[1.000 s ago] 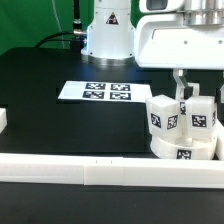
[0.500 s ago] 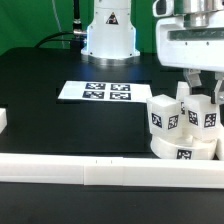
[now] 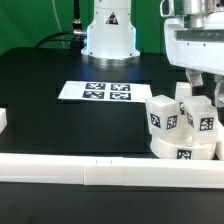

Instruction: Assemble stool

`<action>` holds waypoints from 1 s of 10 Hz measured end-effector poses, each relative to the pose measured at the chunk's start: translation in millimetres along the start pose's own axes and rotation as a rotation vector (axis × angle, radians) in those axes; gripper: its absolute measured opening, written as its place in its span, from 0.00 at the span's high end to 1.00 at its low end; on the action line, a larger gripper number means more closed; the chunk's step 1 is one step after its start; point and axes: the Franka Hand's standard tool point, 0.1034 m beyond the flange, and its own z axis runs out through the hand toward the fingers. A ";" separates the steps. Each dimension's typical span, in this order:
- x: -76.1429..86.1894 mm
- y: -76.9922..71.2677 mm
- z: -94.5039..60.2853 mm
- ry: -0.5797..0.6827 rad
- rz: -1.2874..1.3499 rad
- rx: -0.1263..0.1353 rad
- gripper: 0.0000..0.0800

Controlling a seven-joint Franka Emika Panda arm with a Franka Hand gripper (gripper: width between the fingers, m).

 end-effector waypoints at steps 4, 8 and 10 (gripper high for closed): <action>-3.0 -7.9 -21.3 -0.014 -0.146 0.009 0.20; -5.1 -11.6 -20.8 0.012 -0.676 -0.010 0.19; -2.5 -13.7 -16.2 0.004 -0.891 -0.022 0.19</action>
Offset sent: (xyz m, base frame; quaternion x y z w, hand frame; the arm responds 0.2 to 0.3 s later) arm 0.0000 0.0000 0.0000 0.0000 0.0000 -0.0650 0.9979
